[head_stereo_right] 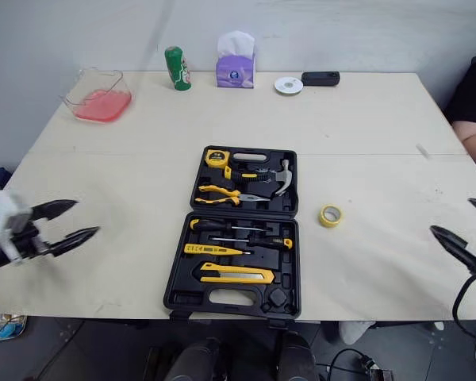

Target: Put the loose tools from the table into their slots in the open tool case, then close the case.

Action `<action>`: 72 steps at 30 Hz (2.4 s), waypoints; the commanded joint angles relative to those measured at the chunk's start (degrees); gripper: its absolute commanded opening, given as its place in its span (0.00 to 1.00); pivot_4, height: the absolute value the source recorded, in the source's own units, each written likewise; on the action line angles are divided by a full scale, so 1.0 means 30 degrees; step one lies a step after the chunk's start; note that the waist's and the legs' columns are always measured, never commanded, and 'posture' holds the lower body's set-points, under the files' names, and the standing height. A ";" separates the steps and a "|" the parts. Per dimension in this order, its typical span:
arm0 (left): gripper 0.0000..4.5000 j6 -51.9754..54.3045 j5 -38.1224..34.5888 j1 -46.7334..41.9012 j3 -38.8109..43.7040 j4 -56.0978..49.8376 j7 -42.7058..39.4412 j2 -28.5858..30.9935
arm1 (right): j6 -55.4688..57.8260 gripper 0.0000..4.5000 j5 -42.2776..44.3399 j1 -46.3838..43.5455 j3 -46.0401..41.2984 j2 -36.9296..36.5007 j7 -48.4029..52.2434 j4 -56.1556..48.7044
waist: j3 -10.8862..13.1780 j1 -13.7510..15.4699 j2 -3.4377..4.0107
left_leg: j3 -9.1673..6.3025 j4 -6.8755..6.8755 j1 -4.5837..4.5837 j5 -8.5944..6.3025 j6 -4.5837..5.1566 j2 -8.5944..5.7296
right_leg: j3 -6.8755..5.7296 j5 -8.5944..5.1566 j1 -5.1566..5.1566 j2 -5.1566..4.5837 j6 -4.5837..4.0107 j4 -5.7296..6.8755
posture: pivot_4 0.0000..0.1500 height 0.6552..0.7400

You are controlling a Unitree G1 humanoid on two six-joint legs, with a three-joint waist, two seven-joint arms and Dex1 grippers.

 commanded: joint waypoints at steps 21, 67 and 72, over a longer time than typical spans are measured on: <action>0.99 0.1184 -0.1206 0.0561 -0.0833 -0.5139 0.1114 -0.0497 | 0.5928 1.00 0.0364 -0.2016 0.2937 -0.0113 -0.3368 -0.4537 | 0.0013 -0.0107 0.0039 | 0.0055 -0.0062 0.0025 -0.0034 -0.0006 -0.0031 | 0.0028 -0.0003 -0.0042 -0.0083 -0.0007 0.0004 | 1.00 1.00; 0.99 0.7356 -0.6530 -0.5342 -0.8947 -1.4678 -0.0740 -0.1794 | 1.4651 1.00 -0.9837 -1.5811 2.1382 -0.1597 0.5051 -0.5478 | 0.0040 -0.0101 0.0027 | 0.0047 0.0025 -0.0065 -0.0003 -0.0007 0.0005 | 0.0020 0.0007 -0.0053 0.0190 0.0014 -0.0012 | 1.00 1.00; 1.00 0.7205 -0.6257 -0.5123 -0.9221 -1.4642 -0.0848 -0.1866 | 1.3418 0.88 -1.0780 -1.5953 2.1454 -0.1189 0.4768 -0.4440 | 0.0040 -0.0098 0.0026 | 0.0046 0.0029 -0.0065 -0.0003 -0.0007 0.0004 | 0.0020 0.0007 -0.0051 0.0193 0.0014 -0.0012 | 1.00 1.00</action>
